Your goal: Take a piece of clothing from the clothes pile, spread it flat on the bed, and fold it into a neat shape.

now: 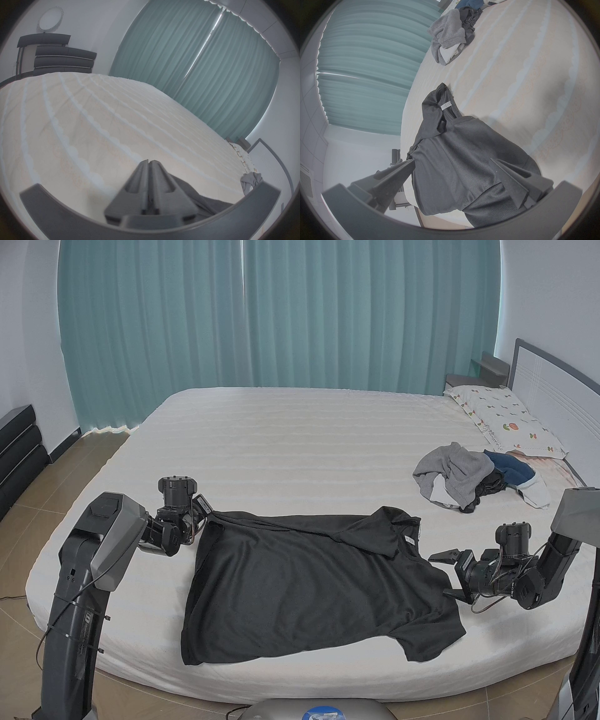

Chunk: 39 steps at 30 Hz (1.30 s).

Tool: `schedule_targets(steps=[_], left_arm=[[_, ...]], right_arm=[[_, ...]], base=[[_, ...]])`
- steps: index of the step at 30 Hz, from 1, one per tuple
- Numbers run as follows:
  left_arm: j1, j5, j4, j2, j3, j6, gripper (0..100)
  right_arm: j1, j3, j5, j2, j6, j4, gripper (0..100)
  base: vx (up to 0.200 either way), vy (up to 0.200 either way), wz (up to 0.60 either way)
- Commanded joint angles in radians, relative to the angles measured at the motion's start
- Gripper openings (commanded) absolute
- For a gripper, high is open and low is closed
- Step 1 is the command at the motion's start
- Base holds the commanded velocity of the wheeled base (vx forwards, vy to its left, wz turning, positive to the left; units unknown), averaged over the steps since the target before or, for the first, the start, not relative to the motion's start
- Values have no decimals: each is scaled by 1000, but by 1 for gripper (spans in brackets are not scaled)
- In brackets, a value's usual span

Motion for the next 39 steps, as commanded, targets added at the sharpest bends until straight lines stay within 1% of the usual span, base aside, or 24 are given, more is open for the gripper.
schedule_targets(steps=[1,2,3,4,5,8,14,18,22,25,36,39], left_arm=[[-2,-8,37,-40,8,-18,100],[-2,-37,97,-66,18,-39,100],[-2,-42,101,-68,18,-39,100],[-2,-88,146,-83,17,-47,100],[0,-116,175,-97,17,-52,100],[-2,-136,194,-97,6,-63,100],[-25,-151,209,-88,-14,-63,100],[-37,-148,215,-45,-69,-59,100],[-38,-142,253,-17,-120,-58,100],[-38,-140,283,-6,-132,-58,100],[-38,-136,286,32,-169,-59,100],[-37,-134,287,50,-198,-59,100]], right_arm=[[1,1,0,1,0,0,100],[1,1,0,1,0,0,100],[1,1,0,1,0,0,100],[1,1,0,1,0,0,100],[1,1,0,1,0,0,100],[1,1,0,1,0,0,100],[1,1,0,1,0,0,100],[1,1,0,1,0,0,100],[1,1,0,1,0,0,100],[1,1,0,1,-2,0,100],[1,1,0,1,0,0,100],[1,1,0,1,0,0,100]], base=[[0,0,0],[0,0,0],[0,0,0],[0,0,0],[0,0,0],[0,0,0],[0,0,0],[0,0,0],[0,0,0],[0,0,0],[0,0,0],[0,0,0]])
